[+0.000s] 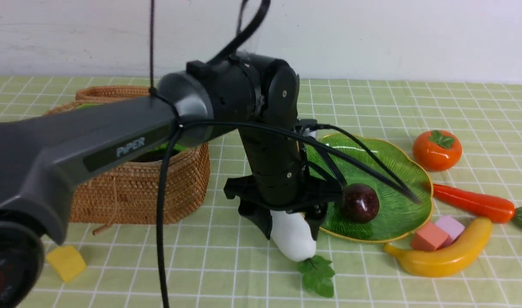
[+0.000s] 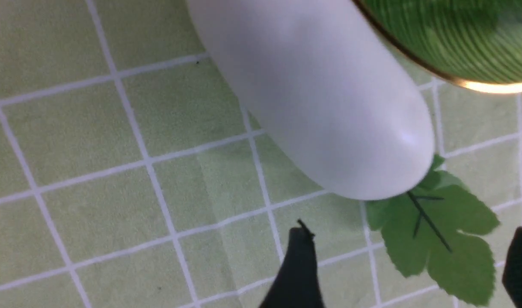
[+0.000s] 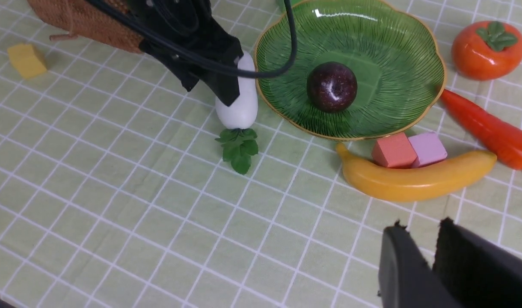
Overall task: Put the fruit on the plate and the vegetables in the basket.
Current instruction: Take a daikon with your left arm and place it on the basket on the left.
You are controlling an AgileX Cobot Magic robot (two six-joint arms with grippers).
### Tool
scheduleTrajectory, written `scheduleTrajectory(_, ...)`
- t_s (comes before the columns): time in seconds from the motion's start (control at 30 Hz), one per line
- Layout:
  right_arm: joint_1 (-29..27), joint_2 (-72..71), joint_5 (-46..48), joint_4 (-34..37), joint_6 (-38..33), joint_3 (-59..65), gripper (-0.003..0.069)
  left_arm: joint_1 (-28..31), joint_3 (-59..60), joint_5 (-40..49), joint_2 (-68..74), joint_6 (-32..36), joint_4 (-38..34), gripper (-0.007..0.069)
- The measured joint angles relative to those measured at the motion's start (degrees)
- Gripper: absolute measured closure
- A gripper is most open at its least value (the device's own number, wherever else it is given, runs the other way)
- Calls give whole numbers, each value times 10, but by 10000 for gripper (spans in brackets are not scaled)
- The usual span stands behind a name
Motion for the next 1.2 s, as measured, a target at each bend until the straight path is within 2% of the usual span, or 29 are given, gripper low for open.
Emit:
scheduleTrajectory(0.13, 0, 0, 1, 0, -8, 0, 520, 0, 0, -7, 29, -7, 1, -24)
scheduleTrajectory(0.6, 0, 0, 2, 0, -14, 0, 520, -1, 0, -55, 41, -10, -17, -12)
scheduleTrajectory(0.97, 0, 0, 2, 0, -16, 0, 520, -1, 0, -100, 59, -53, 43, 3)
scheduleTrajectory(1.17, 0, 0, 4, 0, -16, 0, 520, -1, 0, -96, 59, -79, 116, 66)
scheduleTrajectory(1.2, 0, 0, 6, 0, -16, 0, 520, -1, 0, -89, 59, -80, 135, 95)
